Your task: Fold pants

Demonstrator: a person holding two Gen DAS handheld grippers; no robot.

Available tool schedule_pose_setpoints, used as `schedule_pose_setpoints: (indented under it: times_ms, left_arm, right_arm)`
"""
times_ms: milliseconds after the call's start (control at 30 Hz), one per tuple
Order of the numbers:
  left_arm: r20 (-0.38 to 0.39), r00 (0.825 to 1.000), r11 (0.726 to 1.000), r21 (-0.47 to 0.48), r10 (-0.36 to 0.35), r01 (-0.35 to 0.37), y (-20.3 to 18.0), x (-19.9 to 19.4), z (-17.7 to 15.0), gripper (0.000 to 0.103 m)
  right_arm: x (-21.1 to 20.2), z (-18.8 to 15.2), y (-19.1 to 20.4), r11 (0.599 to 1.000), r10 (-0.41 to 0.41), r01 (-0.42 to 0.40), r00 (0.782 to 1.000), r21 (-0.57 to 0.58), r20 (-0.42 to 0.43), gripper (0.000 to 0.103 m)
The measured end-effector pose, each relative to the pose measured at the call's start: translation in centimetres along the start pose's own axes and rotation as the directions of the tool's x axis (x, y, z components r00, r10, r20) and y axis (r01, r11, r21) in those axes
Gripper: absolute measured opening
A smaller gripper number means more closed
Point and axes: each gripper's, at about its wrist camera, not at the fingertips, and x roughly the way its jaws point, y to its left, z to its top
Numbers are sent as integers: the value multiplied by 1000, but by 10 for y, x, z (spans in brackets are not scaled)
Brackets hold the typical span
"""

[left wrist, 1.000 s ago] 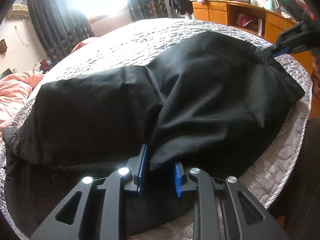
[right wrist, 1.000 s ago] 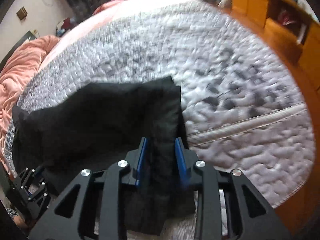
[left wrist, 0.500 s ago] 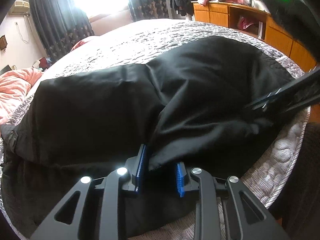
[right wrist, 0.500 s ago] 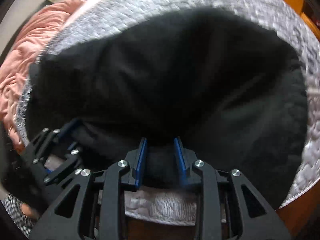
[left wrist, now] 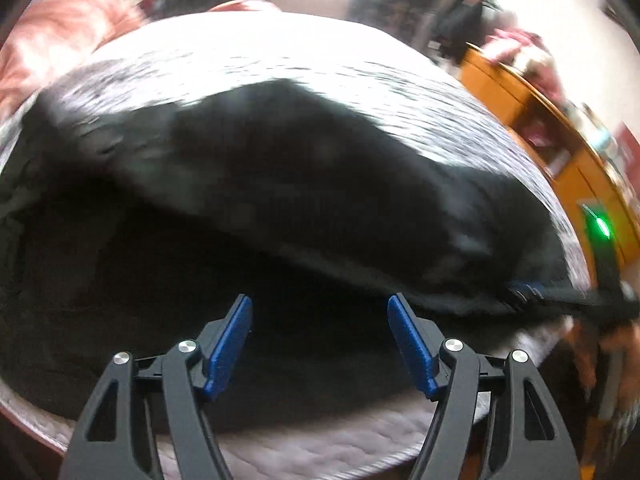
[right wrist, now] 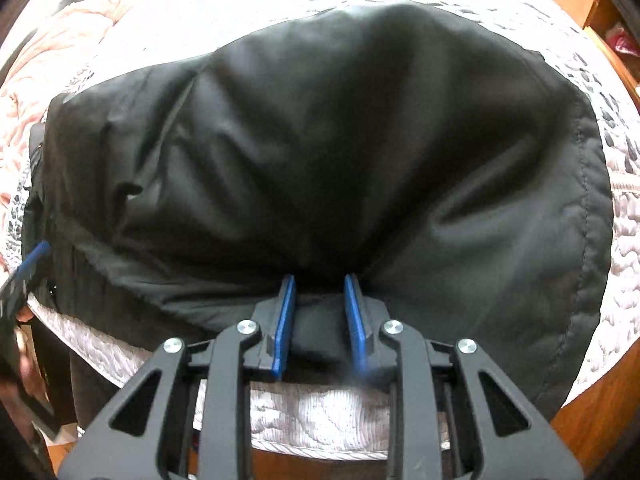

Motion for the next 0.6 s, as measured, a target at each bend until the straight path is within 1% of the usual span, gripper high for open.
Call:
schedule_pose_setpoints:
  times_ms: [33,67,100,167,267,300,400,433,467,500,533,567,600]
  left_arm:
    - [-4,1000,999,-40,-11,11,10,3,5,71]
    - [-19,1000,994,-104,-20,18,24,8,13,75]
    - [-29,999,989,-145,-20,15,34,13,18,78]
    - [-53,999,978,-210,7,-17,49,23,27,79]
    - [-55,996,951,-304,-69,50,67,37,39,79]
    - [-55,994,938,-339,-96,71,72,41,43,79]
    - [-52,990,916,-389,-131,101,77,46,53,79]
    - [-52,989,908,-405,-136,104,78,46,53,74]
    - [-42,988,899,-421,-149,118,78,46,53,57]
    - [-30,984,889,-435,-177,147,78,45,54,47]
    - [-28,982,885,-439,-188,157,77,45,53,39]
    - [-23,983,889,-430,-184,157,74,43,54,32]
    - [-13,984,895,-417,-180,158,74,40,57,29]
  right_arm:
    - [0,-2,6,1000,2,-2,1000,6,2,24]
    - [-1,-5,3,1000,5,-5,1000,9,2,24]
    - [-2,-5,1,1000,7,-7,1000,14,2,24]
    - [-3,-5,0,1000,9,-9,1000,17,-1,24]
    - [-1,-6,-6,1000,10,-10,1000,16,-2,24]
    - [-1,-5,-7,1000,12,-12,1000,16,-2,24]
    - [-1,-5,-10,1000,20,-20,1000,18,-3,24]
    - [-1,-5,-11,1000,21,-21,1000,19,-4,24]
    - [0,-4,-12,1000,23,-23,1000,20,-5,24]
    - [3,-5,-12,999,24,-24,1000,21,-5,24]
    - [6,-5,-13,1000,24,-24,1000,21,-6,24]
    - [8,-5,-13,1000,23,-23,1000,20,-6,24]
    - [8,-5,-13,1000,23,-23,1000,19,-8,24]
